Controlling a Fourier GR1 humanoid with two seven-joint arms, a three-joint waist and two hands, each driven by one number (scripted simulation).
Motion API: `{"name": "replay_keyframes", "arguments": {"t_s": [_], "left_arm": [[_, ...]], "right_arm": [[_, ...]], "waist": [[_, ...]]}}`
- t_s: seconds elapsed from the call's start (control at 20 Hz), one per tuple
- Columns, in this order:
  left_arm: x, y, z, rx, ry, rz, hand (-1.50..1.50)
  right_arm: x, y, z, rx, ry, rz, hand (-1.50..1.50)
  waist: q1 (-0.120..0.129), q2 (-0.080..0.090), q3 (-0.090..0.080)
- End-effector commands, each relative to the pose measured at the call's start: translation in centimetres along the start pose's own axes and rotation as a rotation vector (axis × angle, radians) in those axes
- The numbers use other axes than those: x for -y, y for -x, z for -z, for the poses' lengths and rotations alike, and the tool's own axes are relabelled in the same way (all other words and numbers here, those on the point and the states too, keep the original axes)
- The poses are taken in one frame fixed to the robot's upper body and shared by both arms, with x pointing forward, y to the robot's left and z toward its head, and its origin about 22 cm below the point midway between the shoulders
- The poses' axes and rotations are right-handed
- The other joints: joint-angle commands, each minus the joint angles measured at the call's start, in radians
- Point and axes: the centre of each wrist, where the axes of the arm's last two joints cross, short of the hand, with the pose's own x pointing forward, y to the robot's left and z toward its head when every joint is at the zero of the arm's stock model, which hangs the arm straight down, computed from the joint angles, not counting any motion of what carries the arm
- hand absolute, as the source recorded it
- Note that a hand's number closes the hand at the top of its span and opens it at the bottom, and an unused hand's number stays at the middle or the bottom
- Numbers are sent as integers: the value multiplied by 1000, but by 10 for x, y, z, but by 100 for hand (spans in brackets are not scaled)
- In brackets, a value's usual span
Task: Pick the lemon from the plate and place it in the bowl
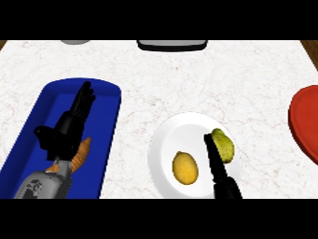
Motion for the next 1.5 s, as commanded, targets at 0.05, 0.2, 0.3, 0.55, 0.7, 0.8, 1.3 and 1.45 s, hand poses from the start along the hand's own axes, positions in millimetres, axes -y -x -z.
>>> {"name": "replay_keyframes", "arguments": {"t_s": [0.05,0.2,0.3,0.55,0.7,0.8,1.3,1.45], "left_arm": [[2,-12,6,-8,5,0,0],[6,7,-2,20,2,3,0],[-9,-4,-3,5,0,10,0],[-7,-21,11,5,-4,19,0],[1,2,3,0,12,6,0],[-15,-11,14,25,-14,1,0],[-1,-3,-2,-11,-16,9,0],[12,-5,-3,6,-9,1,0]], "right_arm": [[0,-3,15,-10,-13,54,-150],[-19,39,25,-28,16,54,-150],[-35,33,14,-35,8,45,-150],[-49,65,34,-30,16,36,-150],[-32,74,28,-96,34,-68,-150],[-31,62,33,-102,60,-132,-150],[-51,77,54,-70,-50,-165,150],[-57,75,53,14,-119,-282,150]], "waist": [[1,0,0],[2,1,0],[2,0,0],[4,0,0],[-1,0,0],[-1,0,-1],[2,0,0],[5,0,0]]}}
